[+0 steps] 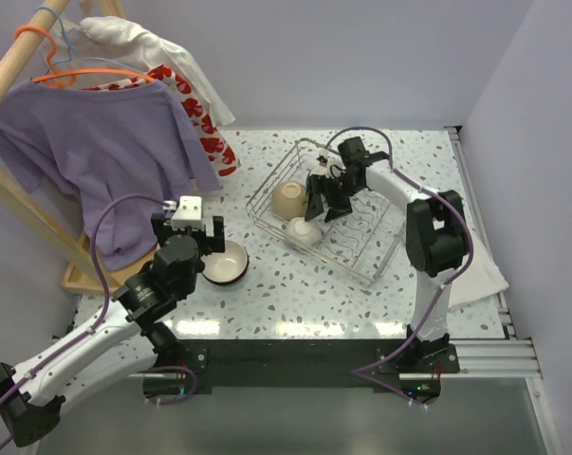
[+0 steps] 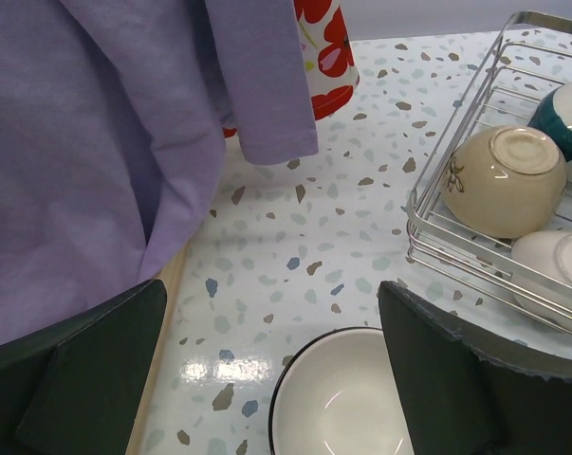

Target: Unload the bowls from the dish rack

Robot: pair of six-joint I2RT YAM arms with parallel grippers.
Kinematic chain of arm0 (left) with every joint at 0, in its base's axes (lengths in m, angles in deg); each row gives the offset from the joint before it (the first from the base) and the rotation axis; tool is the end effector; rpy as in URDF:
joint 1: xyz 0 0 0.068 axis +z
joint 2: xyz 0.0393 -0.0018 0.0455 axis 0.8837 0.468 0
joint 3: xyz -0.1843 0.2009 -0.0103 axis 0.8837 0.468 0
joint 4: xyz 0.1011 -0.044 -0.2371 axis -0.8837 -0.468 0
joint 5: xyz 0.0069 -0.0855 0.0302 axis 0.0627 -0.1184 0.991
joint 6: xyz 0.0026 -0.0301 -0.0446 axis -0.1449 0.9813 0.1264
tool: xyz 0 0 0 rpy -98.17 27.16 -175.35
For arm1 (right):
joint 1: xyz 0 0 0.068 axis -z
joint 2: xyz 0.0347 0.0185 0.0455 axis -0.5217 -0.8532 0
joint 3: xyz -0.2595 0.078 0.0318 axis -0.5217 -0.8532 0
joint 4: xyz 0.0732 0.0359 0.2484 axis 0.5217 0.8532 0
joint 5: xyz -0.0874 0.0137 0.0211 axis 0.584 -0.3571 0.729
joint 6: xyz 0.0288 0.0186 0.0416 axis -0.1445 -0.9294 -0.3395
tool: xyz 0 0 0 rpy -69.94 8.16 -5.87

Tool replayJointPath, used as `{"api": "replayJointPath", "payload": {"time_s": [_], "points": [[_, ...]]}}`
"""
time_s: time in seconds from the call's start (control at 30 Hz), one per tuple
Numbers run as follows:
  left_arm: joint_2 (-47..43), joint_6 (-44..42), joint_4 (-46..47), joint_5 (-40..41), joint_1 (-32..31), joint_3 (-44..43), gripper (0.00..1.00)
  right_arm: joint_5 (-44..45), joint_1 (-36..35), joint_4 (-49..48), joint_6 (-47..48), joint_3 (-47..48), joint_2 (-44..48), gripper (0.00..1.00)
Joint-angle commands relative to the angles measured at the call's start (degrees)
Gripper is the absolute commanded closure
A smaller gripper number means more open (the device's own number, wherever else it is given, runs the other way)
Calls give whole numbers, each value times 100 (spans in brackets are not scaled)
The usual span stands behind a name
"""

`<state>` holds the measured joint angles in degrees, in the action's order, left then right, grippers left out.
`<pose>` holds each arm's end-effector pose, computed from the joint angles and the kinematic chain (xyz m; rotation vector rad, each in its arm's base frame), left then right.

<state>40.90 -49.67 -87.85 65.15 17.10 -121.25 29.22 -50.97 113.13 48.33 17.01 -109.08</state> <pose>0.1292 -0.0934 0.2978 -0.0180 1.7546 0.0317 0.3905 0.1579 0.2010 -0.3511 2.7721 0.8882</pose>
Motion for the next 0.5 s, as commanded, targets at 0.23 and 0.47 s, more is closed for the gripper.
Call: {"api": "replayJointPath", "payload": {"time_s": [0.23, 0.47], "points": [[-60, 9, 254, 69, 34, -29, 1, -7, 2, -2033, 246, -994, 851, 24], [-42, 0, 254, 69, 43, -37, 1, 406, 2, -1825, 650, -530, 992, 24]]}}
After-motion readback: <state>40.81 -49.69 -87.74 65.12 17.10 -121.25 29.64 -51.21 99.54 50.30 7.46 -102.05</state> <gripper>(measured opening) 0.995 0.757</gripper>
